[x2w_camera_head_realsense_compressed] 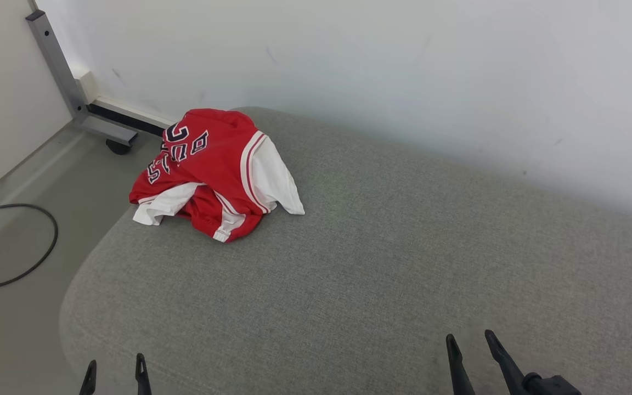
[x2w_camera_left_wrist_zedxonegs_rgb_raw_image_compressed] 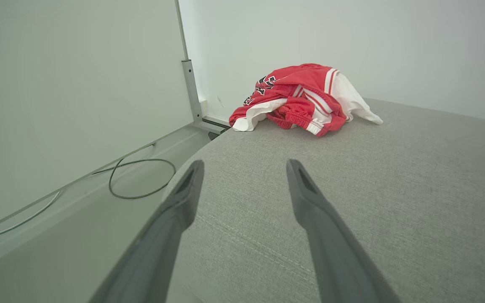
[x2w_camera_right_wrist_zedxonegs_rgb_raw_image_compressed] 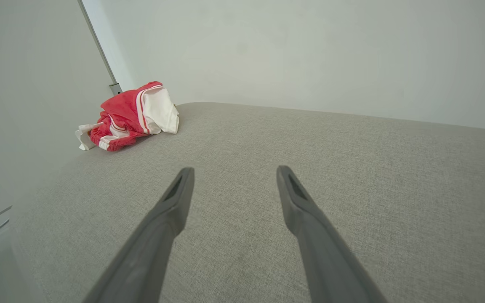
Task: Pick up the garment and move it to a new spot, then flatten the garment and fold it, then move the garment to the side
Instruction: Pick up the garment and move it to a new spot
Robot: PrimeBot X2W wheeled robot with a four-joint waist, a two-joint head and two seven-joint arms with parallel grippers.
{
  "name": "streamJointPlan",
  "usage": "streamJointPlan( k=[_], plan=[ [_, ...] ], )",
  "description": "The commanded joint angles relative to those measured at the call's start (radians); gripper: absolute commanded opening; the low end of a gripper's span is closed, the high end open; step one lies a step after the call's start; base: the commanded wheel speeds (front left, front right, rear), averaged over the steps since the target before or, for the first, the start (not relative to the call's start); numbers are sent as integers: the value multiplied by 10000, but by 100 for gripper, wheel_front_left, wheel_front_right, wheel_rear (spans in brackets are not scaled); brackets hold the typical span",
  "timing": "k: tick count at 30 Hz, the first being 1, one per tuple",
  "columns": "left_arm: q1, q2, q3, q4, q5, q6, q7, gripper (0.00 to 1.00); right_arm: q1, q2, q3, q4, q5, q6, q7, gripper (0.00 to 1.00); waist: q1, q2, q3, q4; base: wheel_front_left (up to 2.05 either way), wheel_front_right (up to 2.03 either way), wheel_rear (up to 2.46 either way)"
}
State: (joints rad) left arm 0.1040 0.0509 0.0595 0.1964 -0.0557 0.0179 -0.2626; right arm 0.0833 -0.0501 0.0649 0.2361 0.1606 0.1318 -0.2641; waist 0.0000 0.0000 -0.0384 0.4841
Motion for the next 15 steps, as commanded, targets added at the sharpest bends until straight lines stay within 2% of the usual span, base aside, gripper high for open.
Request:
streamJointPlan(
  k=[1,12,15],
  plan=[
    [169,-12,33,-55,-56,26,-35,100,-58,-2,35,13,-64,-21,-7,100,0,0,62,60,0,0,0],
    [51,-10,288,-205,-359,266,-35,100,-309,0,186,89,-149,-21,-7,100,0,0,230,151,0,0,0],
    [-221,-9,479,-112,-637,216,-35,100,-230,0,121,32,-152,-21,-7,100,0,0,227,86,0,0,0]
  ],
)
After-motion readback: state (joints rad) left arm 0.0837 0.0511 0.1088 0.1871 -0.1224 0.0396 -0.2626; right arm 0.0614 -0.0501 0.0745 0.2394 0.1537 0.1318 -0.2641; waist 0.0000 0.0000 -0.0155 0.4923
